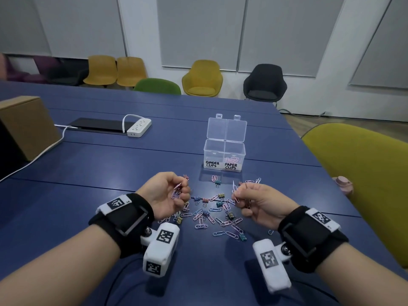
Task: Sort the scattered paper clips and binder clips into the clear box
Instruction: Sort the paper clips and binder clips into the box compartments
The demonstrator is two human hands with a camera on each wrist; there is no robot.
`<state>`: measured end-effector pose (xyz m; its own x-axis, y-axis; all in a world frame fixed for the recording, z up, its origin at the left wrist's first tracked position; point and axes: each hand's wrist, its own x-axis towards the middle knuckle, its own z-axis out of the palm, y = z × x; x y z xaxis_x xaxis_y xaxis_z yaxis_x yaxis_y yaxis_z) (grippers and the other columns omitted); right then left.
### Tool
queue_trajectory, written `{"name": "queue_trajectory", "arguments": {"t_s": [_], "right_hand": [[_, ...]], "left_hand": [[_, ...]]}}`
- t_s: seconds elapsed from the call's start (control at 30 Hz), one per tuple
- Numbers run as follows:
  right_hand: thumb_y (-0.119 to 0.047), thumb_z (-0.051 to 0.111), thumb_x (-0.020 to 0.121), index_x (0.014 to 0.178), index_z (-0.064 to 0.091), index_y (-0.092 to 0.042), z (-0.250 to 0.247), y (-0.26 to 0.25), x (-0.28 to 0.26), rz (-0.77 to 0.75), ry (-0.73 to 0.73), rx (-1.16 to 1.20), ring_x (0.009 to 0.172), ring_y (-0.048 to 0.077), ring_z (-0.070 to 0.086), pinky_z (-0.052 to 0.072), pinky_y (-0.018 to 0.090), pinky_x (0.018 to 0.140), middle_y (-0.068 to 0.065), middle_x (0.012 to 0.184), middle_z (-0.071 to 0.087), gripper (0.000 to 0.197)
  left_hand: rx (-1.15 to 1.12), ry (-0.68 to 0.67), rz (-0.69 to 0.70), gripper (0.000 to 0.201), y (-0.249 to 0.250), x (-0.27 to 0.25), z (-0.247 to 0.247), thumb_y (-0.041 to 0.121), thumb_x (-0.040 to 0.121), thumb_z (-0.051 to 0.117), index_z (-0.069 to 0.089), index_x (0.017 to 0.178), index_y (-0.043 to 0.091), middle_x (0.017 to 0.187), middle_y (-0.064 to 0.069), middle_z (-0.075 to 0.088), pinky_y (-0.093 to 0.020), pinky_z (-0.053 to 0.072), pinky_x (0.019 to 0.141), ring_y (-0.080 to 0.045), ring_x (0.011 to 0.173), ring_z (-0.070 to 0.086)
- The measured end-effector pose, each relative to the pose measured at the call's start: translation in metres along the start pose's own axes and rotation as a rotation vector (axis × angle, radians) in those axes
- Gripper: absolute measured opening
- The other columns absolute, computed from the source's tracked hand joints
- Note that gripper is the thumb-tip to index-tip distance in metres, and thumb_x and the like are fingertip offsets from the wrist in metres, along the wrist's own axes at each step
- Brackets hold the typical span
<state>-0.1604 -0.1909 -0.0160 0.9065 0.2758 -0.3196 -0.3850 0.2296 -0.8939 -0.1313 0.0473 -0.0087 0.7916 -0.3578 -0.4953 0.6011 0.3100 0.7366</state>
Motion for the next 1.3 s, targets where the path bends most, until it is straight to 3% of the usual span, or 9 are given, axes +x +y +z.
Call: {"name": "queue_trajectory", "arguments": {"t_s": [0.2,0.3,0.4,0.57,0.8,0.93,1.03,1.17,1.3], "right_hand": [[-0.001,0.055,0.077,0.091,0.058,-0.008,0.003,0.006,0.004,0.012,-0.096,0.147,0.052,0.010,0.049,0.037,0.017,0.041,0.002,0.067,0.056,0.016],[-0.007,0.049,0.080,0.094,0.057,-0.008,0.003,0.008,0.006,0.011,-0.123,0.253,0.055,0.013,0.049,0.038,0.019,0.042,0.003,0.069,0.053,0.016],[-0.020,0.051,0.085,0.077,0.055,-0.012,0.007,0.007,0.008,0.050,-0.121,0.262,0.051,0.011,0.042,0.030,0.017,0.039,0.001,0.066,0.049,0.012],[-0.014,0.041,0.096,0.073,0.049,-0.011,0.014,0.003,0.015,0.105,-0.028,-0.089,0.043,0.007,0.031,0.018,0.014,0.035,-0.002,0.055,0.041,0.024],[-0.021,0.048,0.096,0.069,0.057,-0.006,0.017,-0.006,0.021,0.187,0.019,-0.245,0.041,0.007,0.032,0.020,0.015,0.034,-0.002,0.053,0.037,0.032],[-0.018,0.050,0.093,0.065,0.060,-0.011,0.017,-0.006,0.021,0.134,0.051,-0.699,0.039,0.010,0.020,0.016,0.015,0.039,-0.004,0.048,0.027,0.031],[-0.007,0.041,0.091,0.078,0.063,-0.014,0.023,-0.005,0.019,0.067,0.034,-1.219,0.046,0.014,0.038,0.032,0.019,0.040,-0.002,0.058,0.046,0.027],[-0.007,0.038,0.088,0.091,0.063,-0.013,0.028,-0.002,0.018,0.049,-0.017,-1.477,0.078,0.020,0.055,0.047,0.027,0.073,0.003,0.086,0.060,0.026],[0.000,0.032,0.085,0.081,0.059,-0.022,0.024,-0.004,0.019,0.051,-0.068,-1.471,0.076,0.018,0.054,0.043,0.023,0.063,0.001,0.083,0.059,0.035]], "left_hand": [[0.218,0.104,0.030,0.025,-0.005,0.003,-0.002,0.017,0.089,0.041,0.049,0.066,0.011,0.054,0.002,0.035,-0.015,0.019,0.033,-0.009,0.041,0.027],[0.711,0.127,0.116,0.028,-0.013,0.003,0.006,0.023,0.090,0.058,0.050,0.064,0.016,0.052,0.003,0.028,-0.014,0.015,0.035,-0.008,0.039,0.022],[1.284,0.082,0.209,0.020,-0.018,0.002,0.015,0.028,0.081,0.072,0.060,0.069,0.019,0.055,0.004,0.046,-0.014,0.033,0.040,-0.008,0.043,0.037],[1.700,0.064,0.247,0.012,-0.024,0.007,0.026,0.029,0.073,0.077,0.067,0.076,0.023,0.067,0.008,0.057,-0.017,0.035,0.051,-0.002,0.058,0.047],[1.880,0.076,0.237,0.026,-0.028,0.013,0.035,0.023,0.078,0.071,0.053,0.059,0.022,0.074,0.002,0.060,-0.023,0.044,0.065,-0.016,0.073,0.055],[1.924,0.042,0.218,0.011,-0.031,0.011,0.036,0.021,0.084,0.062,0.061,0.073,0.020,0.079,-0.004,0.062,-0.027,0.048,0.072,-0.019,0.074,0.054],[1.950,0.007,0.181,0.012,-0.031,0.010,0.036,0.022,0.087,0.059,0.067,0.083,0.014,0.079,-0.003,0.060,-0.029,0.048,0.072,-0.020,0.074,0.053],[2.023,0.027,0.162,0.023,-0.036,0.009,0.037,0.027,0.090,0.056,0.068,0.095,0.007,0.085,-0.005,0.059,-0.030,0.048,0.076,-0.022,0.078,0.053],[1.847,0.049,0.197,0.018,-0.026,0.005,0.035,0.025,0.091,0.054,0.063,0.091,0.010,0.089,-0.006,0.064,-0.029,0.047,0.074,-0.020,0.077,0.053]]}}
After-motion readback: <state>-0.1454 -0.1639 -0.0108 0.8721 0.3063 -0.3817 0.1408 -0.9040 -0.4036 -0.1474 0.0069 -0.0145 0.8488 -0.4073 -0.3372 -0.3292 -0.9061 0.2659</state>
